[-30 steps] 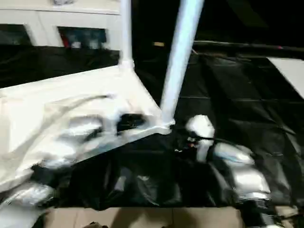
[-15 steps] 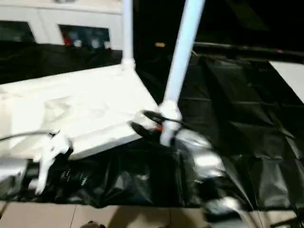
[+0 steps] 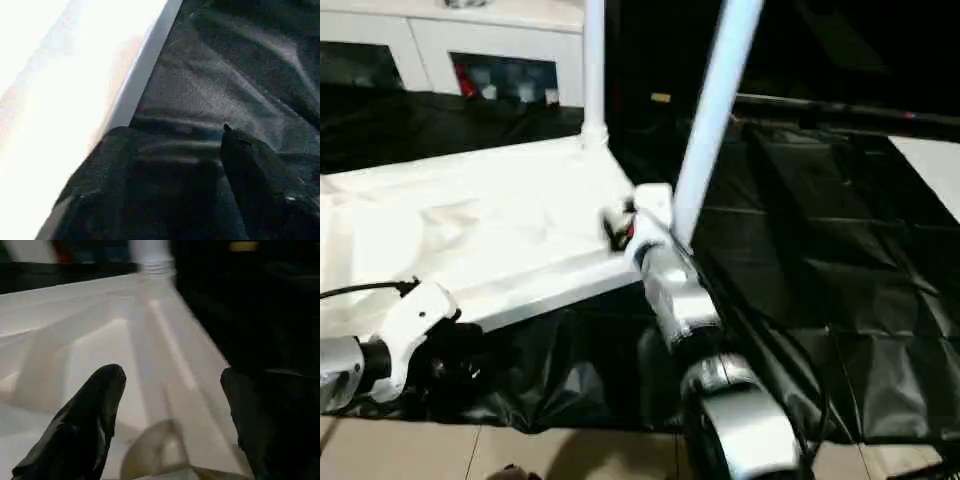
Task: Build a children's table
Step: Rotate leg to tighten
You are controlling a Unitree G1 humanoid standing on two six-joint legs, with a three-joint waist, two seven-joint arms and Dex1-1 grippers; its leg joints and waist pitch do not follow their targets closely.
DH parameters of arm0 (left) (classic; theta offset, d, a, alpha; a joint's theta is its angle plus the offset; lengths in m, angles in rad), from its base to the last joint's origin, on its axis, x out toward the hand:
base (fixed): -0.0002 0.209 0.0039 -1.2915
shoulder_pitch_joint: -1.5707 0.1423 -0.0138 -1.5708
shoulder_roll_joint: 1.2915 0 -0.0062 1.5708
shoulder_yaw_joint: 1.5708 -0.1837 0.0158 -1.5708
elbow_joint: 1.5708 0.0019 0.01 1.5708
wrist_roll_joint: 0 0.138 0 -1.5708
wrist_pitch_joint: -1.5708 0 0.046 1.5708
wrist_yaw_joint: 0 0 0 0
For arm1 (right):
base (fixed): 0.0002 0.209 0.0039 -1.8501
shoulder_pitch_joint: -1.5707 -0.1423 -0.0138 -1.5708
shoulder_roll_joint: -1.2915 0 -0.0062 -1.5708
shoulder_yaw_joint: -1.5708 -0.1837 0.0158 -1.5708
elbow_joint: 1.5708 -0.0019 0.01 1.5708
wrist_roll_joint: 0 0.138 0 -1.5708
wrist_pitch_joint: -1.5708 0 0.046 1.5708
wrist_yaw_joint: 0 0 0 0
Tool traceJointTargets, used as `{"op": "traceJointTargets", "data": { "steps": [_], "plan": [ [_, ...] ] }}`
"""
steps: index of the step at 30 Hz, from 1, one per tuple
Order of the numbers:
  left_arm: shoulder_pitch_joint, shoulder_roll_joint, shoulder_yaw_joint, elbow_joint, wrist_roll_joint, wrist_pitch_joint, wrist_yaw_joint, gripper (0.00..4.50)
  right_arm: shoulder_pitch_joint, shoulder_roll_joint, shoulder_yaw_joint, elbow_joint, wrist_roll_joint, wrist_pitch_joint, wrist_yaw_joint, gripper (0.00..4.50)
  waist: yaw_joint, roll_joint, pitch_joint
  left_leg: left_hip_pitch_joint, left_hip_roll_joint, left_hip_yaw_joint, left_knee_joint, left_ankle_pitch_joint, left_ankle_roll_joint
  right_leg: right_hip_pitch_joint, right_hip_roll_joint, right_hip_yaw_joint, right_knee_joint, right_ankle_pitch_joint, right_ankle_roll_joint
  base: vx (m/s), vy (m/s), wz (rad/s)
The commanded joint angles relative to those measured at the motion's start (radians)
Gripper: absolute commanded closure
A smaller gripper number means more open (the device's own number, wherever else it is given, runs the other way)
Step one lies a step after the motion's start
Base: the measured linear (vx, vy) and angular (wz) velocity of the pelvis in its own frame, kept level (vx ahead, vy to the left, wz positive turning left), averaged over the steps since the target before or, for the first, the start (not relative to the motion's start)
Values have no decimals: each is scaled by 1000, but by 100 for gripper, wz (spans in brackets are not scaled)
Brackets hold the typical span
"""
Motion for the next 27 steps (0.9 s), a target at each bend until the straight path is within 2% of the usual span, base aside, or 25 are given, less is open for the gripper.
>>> {"op": "traceJointTargets", "data": {
  "steps": [1, 3, 7, 9, 13, 15, 16, 19, 21, 22, 23, 24, 25, 26, 27],
  "plan": [
    [-6, 3, -2, 17, 17, -4, 27, 104, -5, -42, -50, 33, 4, -18, -65, 104, -10, 29, -66, 26, 19, -2, -77, -275, -75, 26, -41, 54, -59, -167, -149, 0, 0, 0],
    [-2, -3, -17, 25, 20, -12, 45, 80, -27, -71, -80, 75, 7, -40, -119, 104, -9, 26, -67, 23, 19, -2, -77, -271, -75, 29, -41, 53, -57, -156, -146, 0, 0, 0],
    [-16, -14, -28, 57, 46, -34, 74, 60, -55, -110, -97, 133, 3, -76, -168, 104, -6, 27, -66, 25, 17, 0, -73, -284, -71, 25, -39, 56, -59, -174, -142, 0, 0, 0],
    [-29, -22, -31, 81, 58, -55, 96, 38, -66, -147, -110, 154, 2, -91, -177, 104, -4, 23, -65, 25, 15, 2, -71, -300, -70, 22, -37, 61, -62, -204, -136, 0, 0, 0],
    [-33, -27, -26, 97, 58, -71, 117, 12, -70, -193, -117, 174, -8, -105, -177, 104, -3, 23, -66, 18, 14, -1, -70, -301, -65, 27, -37, 60, -61, -225, -125, 0, 0, 0],
    [-27, -32, -18, 112, 58, -98, 132, 4, -74, -228, -117, 194, -17, -116, -171, 104, -1, 31, -67, 19, 13, -2, -67, -308, -66, 26, -37, 59, -61, -226, -130, 0, 0, 0],
    [-24, -33, -16, 114, 57, -104, 134, 4, -74, -232, -117, 195, -19, -117, -170, 104, -3, 28, -67, 18, 13, -1, -67, -307, -65, 27, -36, 59, -62, -224, -131, 0, 0, 0],
    [35, -70, 54, 121, 14, -204, 138, 4, -73, -289, -118, 209, -25, -130, -143, 104, -3, 28, -71, 9, 11, -2, -63, -275, -56, 34, -36, 58, -57, -174, -143, 0, 0, 0],
    [65, -90, 87, 109, -14, -241, 130, 4, -71, -300, -126, 208, -17, -135, -109, 104, -7, 24, -71, 7, 11, 0, -61, -271, -43, 36, -35, 57, -57, -159, -155, 0, 0, 0],
    [104, -94, 118, 99, -38, -288, 105, 4, -63, -310, -123, 203, -18, -143, -72, 104, -7, 24, -72, 9, 12, 1, -60, -271, -38, 34, -33, 57, -56, -158, -157, 0, 0, 0],
    [107, -94, 121, 98, -40, -291, 104, 4, -62, -311, -123, 203, -18, -143, -70, 104, -7, 24, -71, 5, 11, -1, -60, -271, -31, 36, -35, 57, -57, -158, -161, 0, 0, 0],
    [161, -77, 167, 97, -62, -334, 68, 4, -41, -324, -102, 189, -30, -159, 8, 104, -11, 22, -69, 3, 12, -1, -61, -281, -25, 37, -35, 56, -60, -178, -159, 0, 0, 0],
    [167, -74, 174, 99, -65, -340, 64, 4, -38, -325, -99, 187, -31, -163, 21, 104, -14, 23, -68, 2, 14, -2, -62, -288, -20, 37, -34, 57, -61, -195, -157, 0, 0, 0],
    [180, -69, 188, 102, -72, -351, 56, 4, -32, -329, -93, 184, -32, -169, 48, 104, -14, 23, -68, 2, 14, -2, -62, -288, -20, 37, -34, 57, -61, -195, -157, 0, 0, 0],
    [193, -82, 242, 128, -101, -387, 49, 4, -13, -333, -88, 168, -19, -169, 147, 104, -14, 24, -65, 7, 14, 0, -60, -308, -10, 32, -31, 60, -65, -210, -167, 0, 0, 0]
  ]
}}
